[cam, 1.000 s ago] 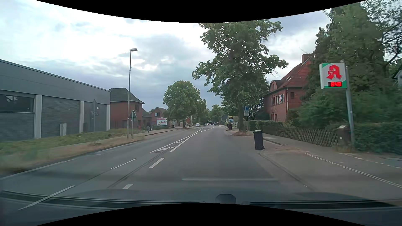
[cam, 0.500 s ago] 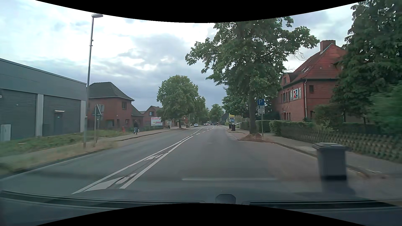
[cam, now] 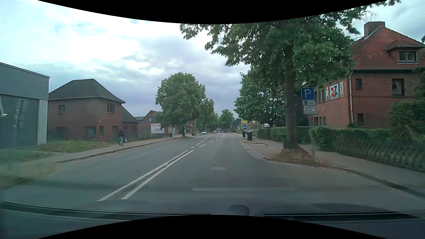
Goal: Follow the waypoints while adhering to traffic rules and regulations
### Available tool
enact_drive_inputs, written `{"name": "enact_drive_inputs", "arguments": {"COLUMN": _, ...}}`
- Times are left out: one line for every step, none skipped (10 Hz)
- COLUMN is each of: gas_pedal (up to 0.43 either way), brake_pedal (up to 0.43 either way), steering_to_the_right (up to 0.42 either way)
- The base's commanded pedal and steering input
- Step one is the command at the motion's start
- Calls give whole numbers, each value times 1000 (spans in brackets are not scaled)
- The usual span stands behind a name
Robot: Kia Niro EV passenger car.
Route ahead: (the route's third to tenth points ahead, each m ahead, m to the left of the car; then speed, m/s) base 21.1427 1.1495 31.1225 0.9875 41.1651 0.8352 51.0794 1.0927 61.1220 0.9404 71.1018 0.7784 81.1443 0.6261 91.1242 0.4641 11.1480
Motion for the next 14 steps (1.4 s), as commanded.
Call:
{"name": "enact_drive_inputs", "arguments": {"gas_pedal": 0, "brake_pedal": 0, "steering_to_the_right": 10}}
{"name": "enact_drive_inputs", "arguments": {"gas_pedal": 0, "brake_pedal": 0, "steering_to_the_right": 7}}
{"name": "enact_drive_inputs", "arguments": {"gas_pedal": 0, "brake_pedal": 0, "steering_to_the_right": 6}}
{"name": "enact_drive_inputs", "arguments": {"gas_pedal": 0, "brake_pedal": 0, "steering_to_the_right": 6}}
{"name": "enact_drive_inputs", "arguments": {"gas_pedal": 0, "brake_pedal": 0, "steering_to_the_right": 5}}
{"name": "enact_drive_inputs", "arguments": {"gas_pedal": 0, "brake_pedal": 0, "steering_to_the_right": 4}}
{"name": "enact_drive_inputs", "arguments": {"gas_pedal": 0, "brake_pedal": 0, "steering_to_the_right": 3}}
{"name": "enact_drive_inputs", "arguments": {"gas_pedal": 0, "brake_pedal": 0, "steering_to_the_right": 0}}
{"name": "enact_drive_inputs", "arguments": {"gas_pedal": 0, "brake_pedal": 0, "steering_to_the_right": -2}}
{"name": "enact_drive_inputs", "arguments": {"gas_pedal": 0, "brake_pedal": 0, "steering_to_the_right": 0}}
{"name": "enact_drive_inputs", "arguments": {"gas_pedal": 0, "brake_pedal": 0, "steering_to_the_right": 0}}
{"name": "enact_drive_inputs", "arguments": {"gas_pedal": 0, "brake_pedal": 0, "steering_to_the_right": 0}}
{"name": "enact_drive_inputs", "arguments": {"gas_pedal": 0, "brake_pedal": 0, "steering_to_the_right": 3}}
{"name": "enact_drive_inputs", "arguments": {"gas_pedal": 0, "brake_pedal": 0, "steering_to_the_right": 6}}
